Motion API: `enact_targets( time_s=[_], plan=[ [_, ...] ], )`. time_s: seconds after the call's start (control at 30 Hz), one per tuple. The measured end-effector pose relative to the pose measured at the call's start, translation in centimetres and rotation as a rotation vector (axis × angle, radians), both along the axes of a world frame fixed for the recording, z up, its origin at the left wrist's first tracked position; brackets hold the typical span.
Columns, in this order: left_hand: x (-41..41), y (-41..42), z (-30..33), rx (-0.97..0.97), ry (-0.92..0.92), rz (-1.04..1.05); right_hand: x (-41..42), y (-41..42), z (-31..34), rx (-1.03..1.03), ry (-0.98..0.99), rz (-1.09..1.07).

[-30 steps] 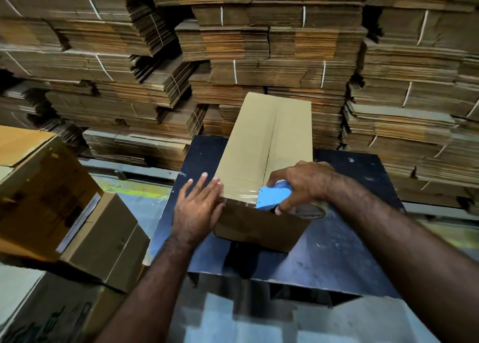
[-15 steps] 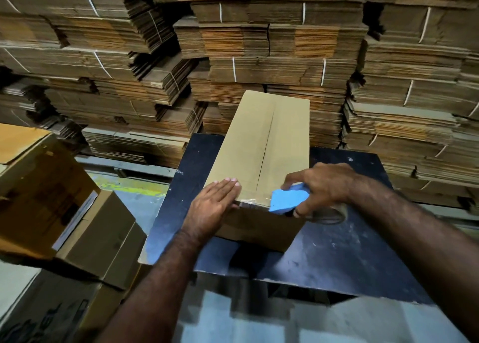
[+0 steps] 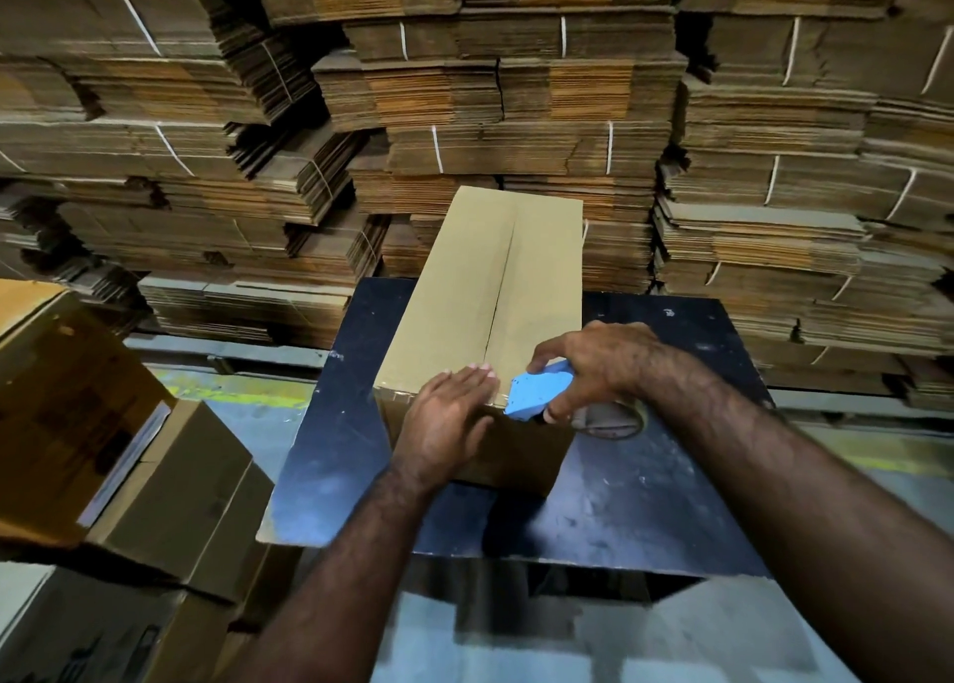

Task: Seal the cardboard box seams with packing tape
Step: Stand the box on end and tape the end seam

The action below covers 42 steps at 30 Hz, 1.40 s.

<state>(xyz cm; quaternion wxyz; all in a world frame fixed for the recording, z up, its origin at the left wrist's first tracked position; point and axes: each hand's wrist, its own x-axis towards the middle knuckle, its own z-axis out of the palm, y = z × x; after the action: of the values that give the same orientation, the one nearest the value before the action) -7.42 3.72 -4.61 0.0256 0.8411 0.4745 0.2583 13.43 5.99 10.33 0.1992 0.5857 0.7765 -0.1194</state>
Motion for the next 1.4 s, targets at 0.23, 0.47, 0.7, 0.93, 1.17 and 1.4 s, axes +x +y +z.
enact_targets(
  time_s=[0.23,0.47,0.7,0.93,1.17,1.4],
  plan=[
    [-0.9,0.7,-0.4,0.011,-0.014,-0.036,4.2,-0.6,0.0,0.005,0.086,0.023],
    [-0.4,0.2,-0.1,-0.016,0.024,0.006,5.8,-1.8,-0.9,0.022,0.052,-0.011],
    [4.8,-1.9,-0.4,0.011,0.092,-0.103,6.2,-2.4,-2.0,0.069,0.071,-0.013],
    [3.6,-1.6,-0.7,-0.064,0.059,-0.122,11.4,-4.4,-1.9,0.073,0.127,-0.023],
    [4.9,-2.2,0.2,-0.062,0.086,-0.069,11.2,-4.5,-4.8,0.126,0.185,-0.008],
    [8.6,-3.4,-0.2,-0.027,0.023,-0.101,12.1,-4.9,-6.0,0.175,0.262,0.0]
  ],
)
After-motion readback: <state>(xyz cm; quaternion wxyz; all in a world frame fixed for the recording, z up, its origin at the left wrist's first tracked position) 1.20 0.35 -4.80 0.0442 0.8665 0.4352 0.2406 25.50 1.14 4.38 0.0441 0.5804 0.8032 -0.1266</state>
